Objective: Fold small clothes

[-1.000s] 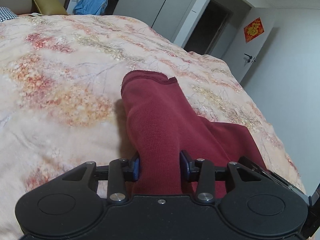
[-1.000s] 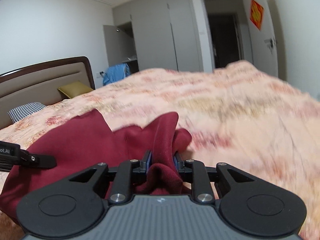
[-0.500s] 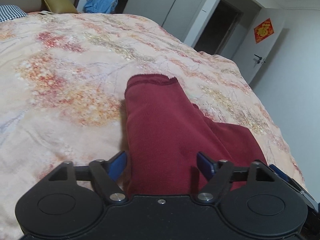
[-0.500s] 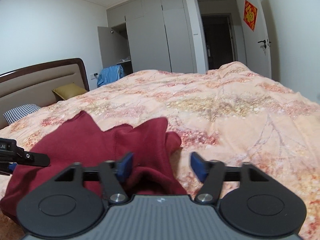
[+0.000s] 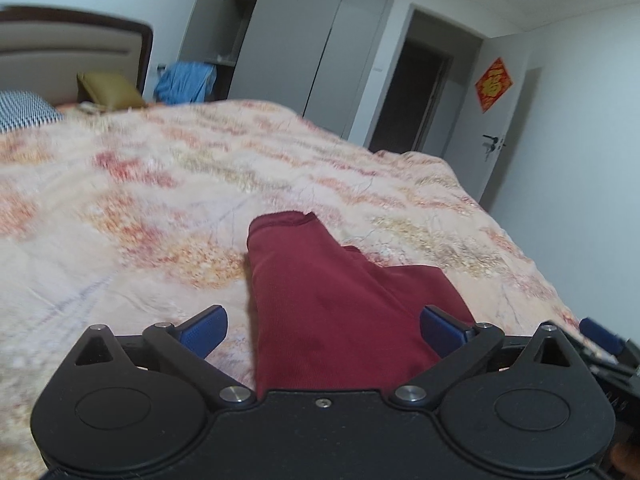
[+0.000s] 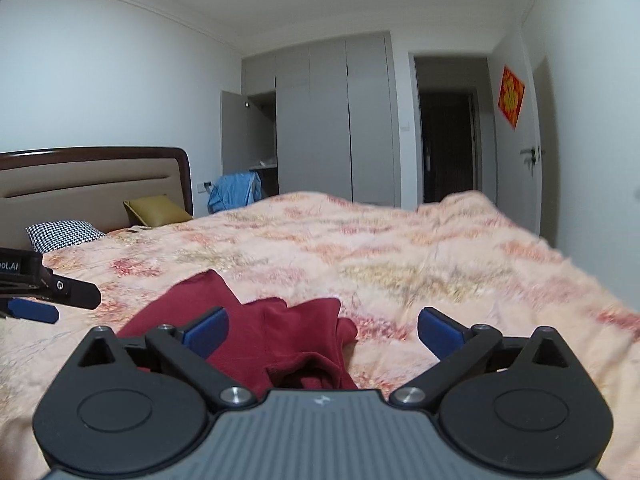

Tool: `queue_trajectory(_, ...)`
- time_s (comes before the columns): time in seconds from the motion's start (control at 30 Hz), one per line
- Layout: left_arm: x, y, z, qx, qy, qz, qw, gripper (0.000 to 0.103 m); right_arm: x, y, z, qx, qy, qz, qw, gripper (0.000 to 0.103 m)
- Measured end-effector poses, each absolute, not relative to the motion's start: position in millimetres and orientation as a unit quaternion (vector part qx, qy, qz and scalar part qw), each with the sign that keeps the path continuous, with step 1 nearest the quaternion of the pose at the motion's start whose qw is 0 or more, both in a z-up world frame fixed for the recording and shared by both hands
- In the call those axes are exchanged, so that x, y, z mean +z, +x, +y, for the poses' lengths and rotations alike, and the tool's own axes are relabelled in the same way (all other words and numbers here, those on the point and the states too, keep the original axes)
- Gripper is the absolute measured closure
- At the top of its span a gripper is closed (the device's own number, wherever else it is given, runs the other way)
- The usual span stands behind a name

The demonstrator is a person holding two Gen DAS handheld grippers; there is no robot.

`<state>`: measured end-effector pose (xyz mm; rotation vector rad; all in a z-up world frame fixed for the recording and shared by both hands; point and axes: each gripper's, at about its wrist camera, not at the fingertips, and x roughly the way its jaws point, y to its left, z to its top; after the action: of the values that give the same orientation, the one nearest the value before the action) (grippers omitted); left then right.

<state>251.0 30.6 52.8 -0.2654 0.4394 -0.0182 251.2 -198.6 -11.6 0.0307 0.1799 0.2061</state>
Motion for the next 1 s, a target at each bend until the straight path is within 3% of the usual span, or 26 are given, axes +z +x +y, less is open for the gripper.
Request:
queue_trajectory(0.5,43,122,19,-0.009,-0.087,0.182,0.979,0.001,-6,118,-196,0.117,0.017,0.054,0.991,0.000)
queue_trajectory(1.0,-5,84,13,0.003,-0.075,0.185,0.980,0.001,-51,58,-189,0.059,0.007,0.052,0.997,0.000)
